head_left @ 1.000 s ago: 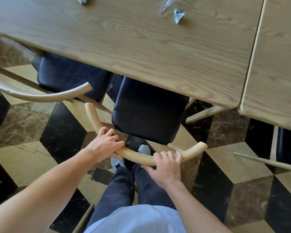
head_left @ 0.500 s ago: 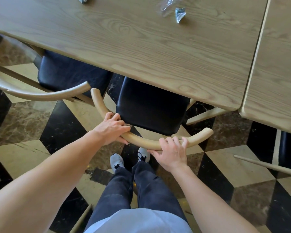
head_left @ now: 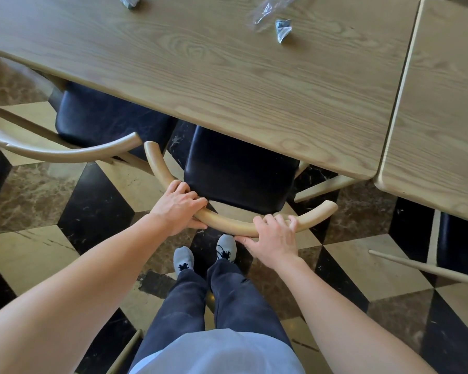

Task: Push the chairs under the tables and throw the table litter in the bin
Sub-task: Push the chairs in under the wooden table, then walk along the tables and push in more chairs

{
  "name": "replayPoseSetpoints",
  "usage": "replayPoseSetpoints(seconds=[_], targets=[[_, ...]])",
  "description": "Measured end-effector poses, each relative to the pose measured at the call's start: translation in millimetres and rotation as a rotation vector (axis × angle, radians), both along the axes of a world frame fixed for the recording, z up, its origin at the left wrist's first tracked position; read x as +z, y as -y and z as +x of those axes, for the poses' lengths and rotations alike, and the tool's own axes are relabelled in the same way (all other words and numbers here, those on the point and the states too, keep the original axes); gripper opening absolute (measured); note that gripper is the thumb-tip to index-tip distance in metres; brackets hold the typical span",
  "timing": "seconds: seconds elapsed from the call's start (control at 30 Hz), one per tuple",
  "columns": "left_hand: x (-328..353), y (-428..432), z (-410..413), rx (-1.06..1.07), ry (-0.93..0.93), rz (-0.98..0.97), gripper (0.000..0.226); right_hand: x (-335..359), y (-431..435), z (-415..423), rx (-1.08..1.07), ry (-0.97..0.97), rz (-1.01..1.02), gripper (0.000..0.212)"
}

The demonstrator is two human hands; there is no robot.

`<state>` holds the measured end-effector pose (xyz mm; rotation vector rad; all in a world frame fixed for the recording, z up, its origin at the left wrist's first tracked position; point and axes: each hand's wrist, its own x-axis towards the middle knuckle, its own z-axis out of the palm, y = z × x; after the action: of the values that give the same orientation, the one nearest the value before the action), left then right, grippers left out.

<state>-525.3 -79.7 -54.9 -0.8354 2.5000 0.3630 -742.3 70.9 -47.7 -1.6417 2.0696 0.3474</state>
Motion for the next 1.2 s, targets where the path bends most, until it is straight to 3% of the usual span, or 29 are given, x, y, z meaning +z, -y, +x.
replayPoseSetpoints(seconds=[0.2,0.33,0.5,0.7,0.97,1.2], targets=[[7,-11,13,0.020,-0.088,-0.066,0.046,9,11,14,-0.042,-0.036,0.198,0.067],[25,-8,17,0.126,-0.067,0.034,0.034,30,20,44,-0.135,-0.033,0.140,0.044],[67,-8,44,0.245,-0.097,0.171,0.029,61,49,112,-0.216,0.135,0.084,0.024],[115,-10,150,0.347,-0.063,0.095,0.018,98,74,207,-0.067,0.224,0.180,0.019],[175,8,310,0.687,-0.191,-0.129,0.014,155,137,340,0.123,0.234,-0.008,0.013],[187,17,427,0.929,-0.249,-0.248,0.013,179,193,442,0.378,0.181,-0.075,0.014]])
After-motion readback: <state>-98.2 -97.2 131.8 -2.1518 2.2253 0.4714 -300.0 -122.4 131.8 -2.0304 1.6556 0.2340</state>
